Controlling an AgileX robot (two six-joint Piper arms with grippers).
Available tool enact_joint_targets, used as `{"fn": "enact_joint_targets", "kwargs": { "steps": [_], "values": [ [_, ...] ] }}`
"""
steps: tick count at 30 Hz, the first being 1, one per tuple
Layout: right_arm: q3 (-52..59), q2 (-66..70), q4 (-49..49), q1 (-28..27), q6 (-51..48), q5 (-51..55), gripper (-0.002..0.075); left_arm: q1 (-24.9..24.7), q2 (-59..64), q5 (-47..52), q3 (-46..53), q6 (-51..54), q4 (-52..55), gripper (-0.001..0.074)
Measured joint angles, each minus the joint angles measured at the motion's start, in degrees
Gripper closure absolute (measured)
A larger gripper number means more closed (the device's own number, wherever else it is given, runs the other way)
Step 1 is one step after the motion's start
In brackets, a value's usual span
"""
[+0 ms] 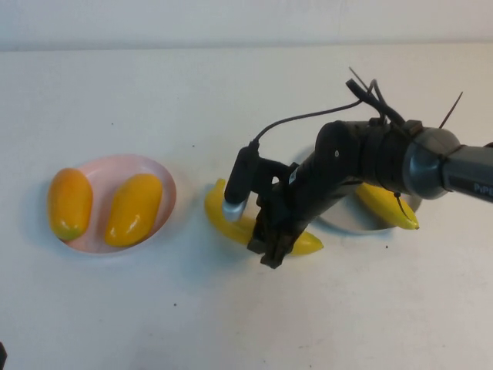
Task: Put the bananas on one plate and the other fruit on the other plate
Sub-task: Put another type of fruit in the right plate
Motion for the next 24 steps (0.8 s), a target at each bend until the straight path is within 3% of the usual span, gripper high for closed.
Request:
{"fn": "enact_joint_targets", "kwargs": {
  "steps": [7,13,17,24],
  "values": [
    [0.0,-7.7,-5.0,-0.7,24.5,-5.3,0.0416,0.0,0.0,0.0,0.0,0.0,0.0,0.0739],
    [0.0,-9.7,-13.8,-5.8,50.8,-3.5,0.0416,0.0,0.0,0.0,0.0,0.0,0.0,0.0739],
    [0.4,-8.9,-15.9,-8.0,56.7,-2.0,0.0416,0.0,0.0,0.0,0.0,0.0,0.0,0.0739],
    [0.4,-5.1,-16.0,-9.0,58.1,-1.1,0.0405,0.0,0.0,0.0,0.0,0.0,0.0,0.0739]
  ]
}}
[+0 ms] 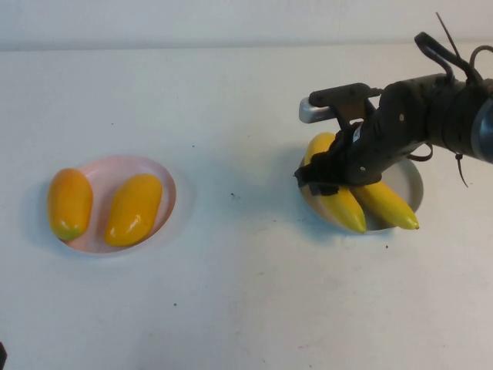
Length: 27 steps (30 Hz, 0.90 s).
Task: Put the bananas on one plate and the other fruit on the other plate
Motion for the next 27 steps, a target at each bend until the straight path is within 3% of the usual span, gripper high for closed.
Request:
{"fn": "enact_joint_targets", "kwargs": {
  "steps": [7,15,18,24,27],
  "values": [
    [0.0,1.8,0.3,-0.3,0.2,0.7,0.0331,0.0,0.0,0.0,0.0,0.0,0.0,0.0739],
    [0.1,-4.6,1.6,1.3,0.4,4.0,0.0337,0.0,0.0,0.0,0.0,0.0,0.0,0.0739],
    [0.1,-9.9,0.6,3.6,0.4,8.2,0.0404,0.0,0.0,0.0,0.0,0.0,0.0,0.0739],
    [0.1,-17.9,0.8,7.1,0.4,21.5,0.0682,0.0,0.0,0.0,0.0,0.0,0.0,0.0739],
    [0.1,-21.1,0.8,7.9,0.4,26.5,0.0723,0.0,0.0,0.0,0.0,0.0,0.0,0.0739]
  ]
}}
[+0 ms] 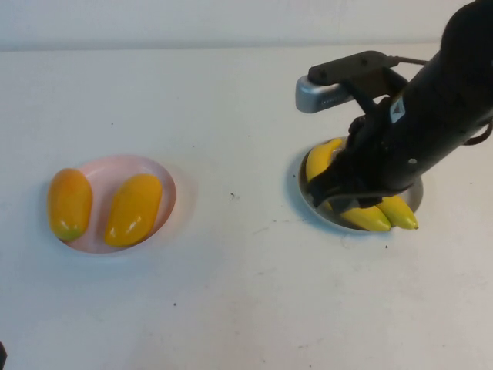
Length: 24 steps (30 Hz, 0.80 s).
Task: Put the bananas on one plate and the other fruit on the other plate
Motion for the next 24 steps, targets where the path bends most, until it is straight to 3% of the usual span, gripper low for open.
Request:
{"fn": "enact_joint_targets", "kwargs": {
  "steps": [7,17,20,24],
  "values": [
    [2.0,-10.5,-1.4,0.0,-1.5,5.9,0.0739,0.0,0.0,0.0,0.0,0.0,0.0,0.0739],
    [19.6,-34.0,-3.4,0.0,-2.4,5.6,0.0741,0.0,0.0,0.0,0.0,0.0,0.0,0.0739],
    [26.5,-39.2,-5.4,0.0,-2.4,2.6,0.0741,0.0,0.0,0.0,0.0,0.0,0.0,0.0739],
    [38.6,-45.3,-5.9,0.0,-2.4,-10.1,0.0741,0.0,0.0,0.0,0.0,0.0,0.0,0.0739]
  ]
}}
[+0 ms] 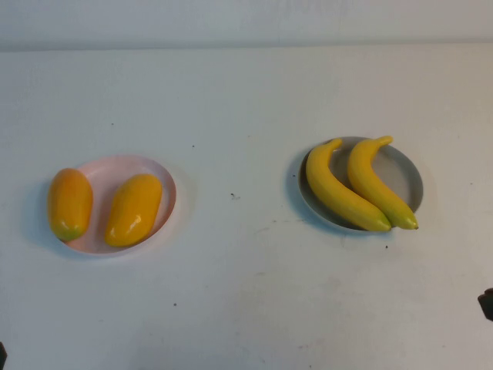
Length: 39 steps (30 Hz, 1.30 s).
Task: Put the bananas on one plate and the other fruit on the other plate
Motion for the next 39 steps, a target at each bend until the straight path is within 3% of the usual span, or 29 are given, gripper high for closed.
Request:
{"fn": "enact_joint_targets", "kwargs": {
  "steps": [7,11,14,18,22,30,39],
  "values": [
    [24.2,-11.0,-5.2,-2.4,9.0,-27.5,0.0741,0.0,0.0,0.0,0.0,0.0,0.0,0.0739],
    [37.5,-17.6,-8.0,-11.5,10.6,-46.3,0.0741,0.0,0.0,0.0,0.0,0.0,0.0,0.0739],
    [44.2,-23.1,-8.4,-18.4,11.0,-54.0,0.0741,0.0,0.0,0.0,0.0,0.0,0.0,0.0739],
    [45.9,-30.4,-8.6,-25.8,11.8,-55.2,0.0741,0.0,0.0,0.0,0.0,0.0,0.0,0.0739],
    [45.9,-36.1,-8.6,-29.2,12.0,-54.0,0.0741,0.0,0.0,0.0,0.0,0.0,0.0,0.0739],
    [45.9,-45.1,-7.9,-29.8,12.3,-44.2,0.0741,0.0,0.0,0.0,0.0,0.0,0.0,0.0739],
    [45.9,-45.1,-7.3,-29.8,12.4,-42.8,0.0741,0.0,0.0,0.0,0.0,0.0,0.0,0.0739]
  ]
}}
